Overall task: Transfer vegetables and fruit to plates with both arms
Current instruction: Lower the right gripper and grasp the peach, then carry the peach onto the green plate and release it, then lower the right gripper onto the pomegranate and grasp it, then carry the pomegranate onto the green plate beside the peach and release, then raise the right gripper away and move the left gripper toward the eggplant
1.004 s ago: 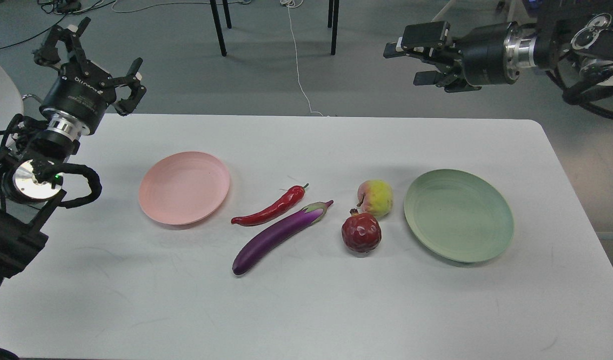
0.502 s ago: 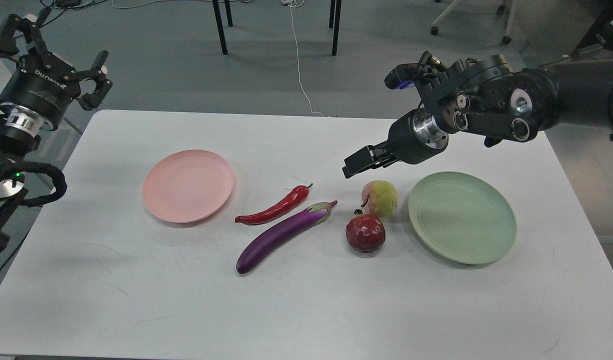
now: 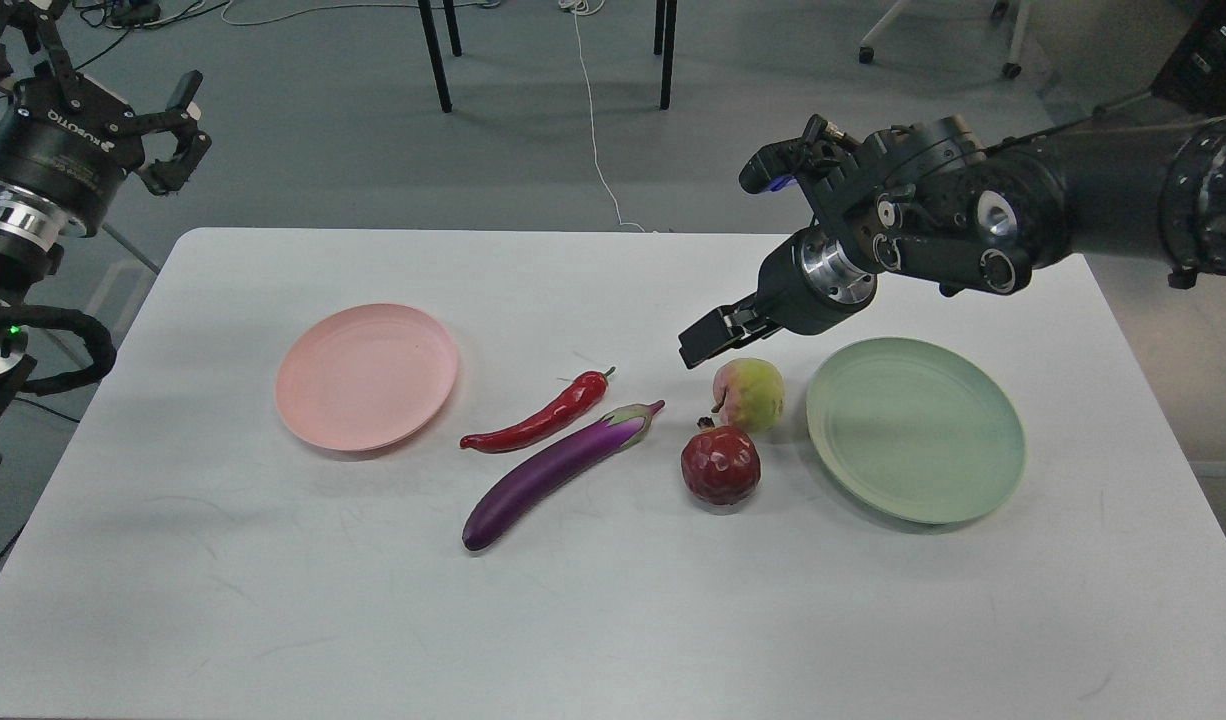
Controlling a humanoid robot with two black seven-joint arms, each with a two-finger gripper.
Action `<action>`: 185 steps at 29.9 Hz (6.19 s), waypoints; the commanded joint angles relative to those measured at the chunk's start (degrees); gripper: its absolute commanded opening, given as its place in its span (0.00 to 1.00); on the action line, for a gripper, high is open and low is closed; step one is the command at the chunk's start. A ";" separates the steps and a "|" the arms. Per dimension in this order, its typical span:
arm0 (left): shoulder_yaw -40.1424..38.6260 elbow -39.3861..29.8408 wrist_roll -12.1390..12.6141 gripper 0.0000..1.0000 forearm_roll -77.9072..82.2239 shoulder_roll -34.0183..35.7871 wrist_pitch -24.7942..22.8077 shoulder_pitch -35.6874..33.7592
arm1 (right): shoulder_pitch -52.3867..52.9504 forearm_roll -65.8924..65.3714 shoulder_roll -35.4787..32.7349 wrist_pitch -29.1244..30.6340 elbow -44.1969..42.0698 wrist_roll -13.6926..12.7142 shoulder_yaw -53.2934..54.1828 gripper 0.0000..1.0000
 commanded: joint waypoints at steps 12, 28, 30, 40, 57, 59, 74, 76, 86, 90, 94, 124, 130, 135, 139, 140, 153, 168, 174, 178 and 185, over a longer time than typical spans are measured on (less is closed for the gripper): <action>0.10 0.10 -0.27 0.98 0.01 -0.43 0.12 0.78 | -7.89 -0.48 2.33 -0.01 -7.24 -3.04 -0.95 0.98; 0.10 0.18 -0.27 0.98 -0.07 -0.43 0.20 1.04 | -13.96 -3.38 2.86 -0.18 -12.78 -2.95 -0.78 0.95; 0.10 0.18 -0.27 0.98 -0.08 -0.43 0.20 1.04 | -14.05 -3.29 2.86 -0.27 -12.78 -2.86 -0.69 0.93; 0.10 0.27 -0.27 0.98 0.01 -0.52 0.20 1.13 | -12.12 -3.20 2.86 -0.01 -12.26 -2.34 -0.51 0.62; 0.10 0.18 -0.27 0.98 -0.08 0.10 0.20 1.13 | 1.15 -3.73 -13.91 0.43 3.55 -2.42 -0.95 0.63; 0.10 0.18 -0.36 0.98 -0.08 -0.26 0.20 1.13 | 1.42 -6.53 -17.51 0.43 5.84 -2.60 -0.95 0.63; 0.10 0.18 -0.27 0.98 0.01 -0.61 0.73 1.04 | -8.60 -11.55 -20.96 -3.26 4.36 -2.95 -0.25 0.87; 0.10 0.18 -0.27 0.98 0.01 -0.61 0.73 1.04 | -8.60 -11.38 -20.96 -3.35 4.45 -2.95 0.01 0.93; 0.10 0.18 -0.27 0.98 0.01 -0.87 0.91 1.04 | -3.85 -10.76 -18.68 -3.44 9.62 -3.04 7.74 0.96; 0.10 0.18 -0.27 0.98 0.01 -0.52 0.91 1.04 | -4.55 -8.49 -14.73 -3.52 10.68 -2.95 9.33 0.96; 0.19 0.18 -0.27 0.98 0.10 -0.43 0.99 1.13 | -5.61 -7.42 -9.99 -3.35 11.04 -2.77 9.33 0.95; 0.02 0.18 -0.44 0.98 1.24 0.97 0.73 2.45 | -9.39 -8.57 -1.01 -3.26 5.67 -2.77 6.08 0.59; 0.02 0.18 -0.44 0.98 1.24 0.89 0.91 2.45 | -4.48 -7.51 -4.59 -3.26 6.29 -2.42 6.87 0.59; 0.02 0.18 -0.44 0.98 1.24 0.80 0.91 2.36 | -1.92 -7.86 -14.08 -2.91 8.49 -2.42 7.84 0.60; 0.02 0.10 -0.44 0.98 1.24 0.80 0.91 2.36 | -1.83 -8.74 -21.03 -2.82 8.49 -2.51 6.87 0.60; 0.02 0.10 -0.44 0.98 1.24 0.80 0.91 2.36 | -2.00 -8.92 -22.61 -2.82 8.49 -2.51 6.26 0.60; 0.10 0.01 -0.44 0.98 1.24 0.89 0.99 2.45 | -7.45 -17.26 -33.44 -3.08 6.73 -2.60 5.02 0.60; 0.10 0.01 -0.36 0.98 1.24 1.24 0.99 2.45 | -14.84 -17.18 -33.53 -3.61 5.59 -2.77 10.56 0.87; 0.19 0.01 -0.36 0.98 1.33 1.32 0.99 2.36 | -14.66 -17.00 -35.02 -3.52 5.50 -2.69 10.91 0.94; 0.28 -0.43 -0.09 0.98 1.42 1.41 0.91 2.27 | -13.52 -16.48 -37.38 -3.52 5.15 -2.69 15.55 0.95; 7.04 -12.28 0.17 0.98 7.99 6.15 3.54 2.36 | -20.18 -15.52 -41.88 -3.00 0.85 -2.42 41.64 0.97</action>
